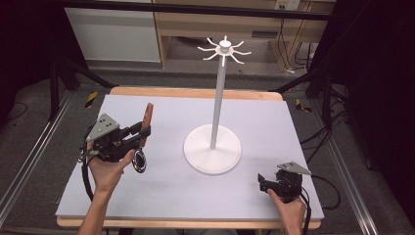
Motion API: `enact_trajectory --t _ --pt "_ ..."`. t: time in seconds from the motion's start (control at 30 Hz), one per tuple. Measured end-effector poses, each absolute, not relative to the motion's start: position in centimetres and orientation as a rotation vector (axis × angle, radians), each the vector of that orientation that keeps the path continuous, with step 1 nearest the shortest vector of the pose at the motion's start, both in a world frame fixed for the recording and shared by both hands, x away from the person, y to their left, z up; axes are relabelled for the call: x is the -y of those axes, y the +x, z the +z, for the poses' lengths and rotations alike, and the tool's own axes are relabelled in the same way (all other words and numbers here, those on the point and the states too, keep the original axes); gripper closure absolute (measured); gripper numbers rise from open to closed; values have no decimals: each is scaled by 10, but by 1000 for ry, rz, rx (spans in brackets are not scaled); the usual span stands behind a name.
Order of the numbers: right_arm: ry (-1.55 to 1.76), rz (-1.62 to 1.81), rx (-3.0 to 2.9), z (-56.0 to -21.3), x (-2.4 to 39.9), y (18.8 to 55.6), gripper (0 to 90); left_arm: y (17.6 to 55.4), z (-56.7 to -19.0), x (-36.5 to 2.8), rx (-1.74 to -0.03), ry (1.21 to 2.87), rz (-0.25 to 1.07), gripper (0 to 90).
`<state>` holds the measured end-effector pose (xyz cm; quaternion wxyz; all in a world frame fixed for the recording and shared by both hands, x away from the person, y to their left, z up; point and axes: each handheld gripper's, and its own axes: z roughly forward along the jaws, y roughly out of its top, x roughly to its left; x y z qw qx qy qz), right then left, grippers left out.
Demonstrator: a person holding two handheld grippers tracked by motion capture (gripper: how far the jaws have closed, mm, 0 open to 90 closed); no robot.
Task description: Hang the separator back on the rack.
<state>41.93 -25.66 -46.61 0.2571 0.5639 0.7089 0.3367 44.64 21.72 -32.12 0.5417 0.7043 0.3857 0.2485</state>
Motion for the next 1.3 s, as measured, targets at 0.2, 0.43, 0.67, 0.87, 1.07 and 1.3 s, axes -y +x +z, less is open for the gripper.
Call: enact_trajectory --t 0.2,0.43,0.67,0.87,1.07,1.3 --pt "1525 908 -1924 -467 257 420 94 450 -309 -211 -896 1657 607 675" --pt "1528 905 -1928 -467 256 421 93 451 -296 -203 -864 1643 617 675" --pt "1518 900 -1933 -467 255 422 93 452 -288 -199 -847 1624 614 675" --pt "1518 897 -1935 -467 255 422 93 452 -274 -195 -820 1598 608 675" --pt "1518 898 -1934 -467 255 422 93 450 -261 -190 -796 1587 620 675" --pt "1518 898 -1933 -467 255 422 94 449 -250 -181 -766 1588 623 675"
